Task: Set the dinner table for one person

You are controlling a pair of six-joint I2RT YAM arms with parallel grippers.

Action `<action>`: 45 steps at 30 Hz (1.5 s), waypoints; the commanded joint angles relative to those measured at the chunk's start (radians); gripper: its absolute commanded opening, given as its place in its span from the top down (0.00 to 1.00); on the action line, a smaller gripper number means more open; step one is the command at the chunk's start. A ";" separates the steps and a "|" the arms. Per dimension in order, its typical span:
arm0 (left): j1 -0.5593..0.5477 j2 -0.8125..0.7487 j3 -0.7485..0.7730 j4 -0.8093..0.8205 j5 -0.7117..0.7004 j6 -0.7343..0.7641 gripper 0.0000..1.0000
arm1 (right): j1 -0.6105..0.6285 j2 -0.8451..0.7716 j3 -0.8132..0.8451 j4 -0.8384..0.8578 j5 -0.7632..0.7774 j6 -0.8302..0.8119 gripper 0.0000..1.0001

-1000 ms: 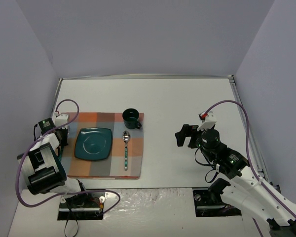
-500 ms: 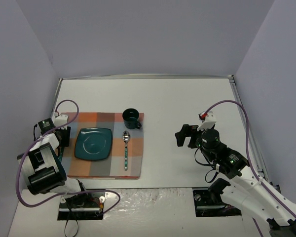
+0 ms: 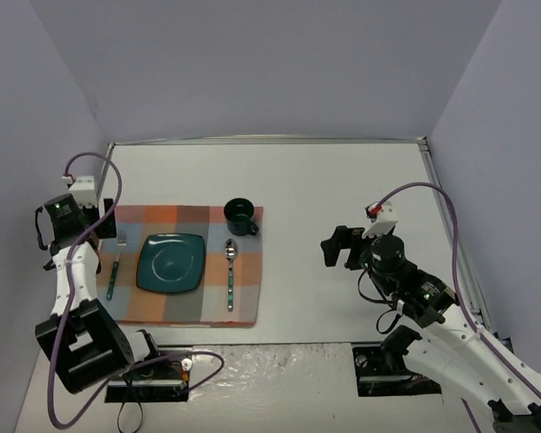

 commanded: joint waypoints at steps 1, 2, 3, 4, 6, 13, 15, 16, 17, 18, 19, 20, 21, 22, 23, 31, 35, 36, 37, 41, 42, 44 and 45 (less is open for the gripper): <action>-0.072 -0.145 0.203 -0.090 -0.135 -0.194 0.09 | -0.003 0.001 0.098 0.035 0.059 -0.027 0.00; -0.106 -0.159 0.251 -0.140 -0.176 -0.213 0.07 | -0.003 0.003 0.116 0.028 0.076 -0.032 0.00; -0.139 -0.174 0.298 -0.189 -0.217 -0.232 0.06 | -0.003 0.005 0.133 0.021 0.093 -0.038 0.00; -0.167 -0.187 0.339 -0.234 -0.233 -0.240 0.04 | -0.003 0.006 0.140 0.013 0.110 -0.040 0.00; -0.227 -0.223 0.430 -0.342 -0.256 -0.297 0.03 | -0.003 0.005 0.174 -0.011 0.162 -0.053 0.00; -0.383 -0.421 0.583 -0.580 -0.325 -0.374 0.03 | -0.002 -0.057 0.229 -0.052 0.309 -0.123 0.00; -0.434 -0.471 0.613 -0.649 -0.353 -0.375 0.03 | -0.003 -0.085 0.241 -0.055 0.351 -0.142 0.00; -0.456 -0.491 0.622 -0.685 -0.364 -0.374 0.03 | -0.003 -0.100 0.247 -0.056 0.366 -0.150 0.00; -0.470 -0.511 0.626 -0.709 -0.372 -0.375 0.03 | -0.003 -0.110 0.251 -0.057 0.378 -0.157 0.00; -0.478 -0.520 0.628 -0.717 -0.375 -0.373 0.03 | -0.003 -0.114 0.253 -0.057 0.393 -0.161 0.00; -0.509 -0.555 0.626 -0.747 -0.386 -0.373 0.03 | -0.003 -0.126 0.258 -0.057 0.407 -0.174 0.00; -0.537 -0.587 0.622 -0.775 -0.397 -0.372 0.03 | -0.003 -0.139 0.263 -0.057 0.420 -0.187 0.00; -0.545 -0.610 0.611 -0.789 -0.404 -0.371 0.03 | -0.002 -0.158 0.263 -0.056 0.432 -0.195 0.00; -0.550 -0.634 0.595 -0.797 -0.411 -0.373 0.03 | -0.002 -0.172 0.262 -0.056 0.442 -0.203 0.00; -0.554 -0.657 0.577 -0.801 -0.417 -0.378 0.03 | -0.002 -0.184 0.260 -0.056 0.450 -0.210 0.00; -0.559 -0.755 0.444 -0.790 -0.445 -0.422 0.03 | -0.003 -0.265 0.245 -0.061 0.500 -0.268 0.00; -0.563 -0.786 0.373 -0.756 -0.433 -0.439 0.03 | -0.003 -0.269 0.238 -0.060 0.505 -0.280 0.00; -0.565 -0.791 0.362 -0.748 -0.429 -0.443 0.03 | -0.003 -0.267 0.234 -0.059 0.509 -0.283 0.00; -0.566 -0.799 0.350 -0.741 -0.424 -0.449 0.03 | -0.003 -0.266 0.230 -0.059 0.511 -0.285 0.00; -0.575 -0.831 0.289 -0.722 -0.424 -0.466 0.03 | -0.002 -0.265 0.218 -0.059 0.515 -0.286 0.00; -0.579 -0.838 0.278 -0.719 -0.436 -0.468 0.03 | -0.003 -0.268 0.215 -0.058 0.516 -0.286 0.00; -0.586 -0.849 0.253 -0.712 -0.454 -0.476 0.03 | -0.003 -0.272 0.210 -0.056 0.520 -0.287 0.00; -0.589 -0.854 0.240 -0.708 -0.459 -0.478 0.03 | -0.003 -0.272 0.208 -0.057 0.521 -0.287 0.00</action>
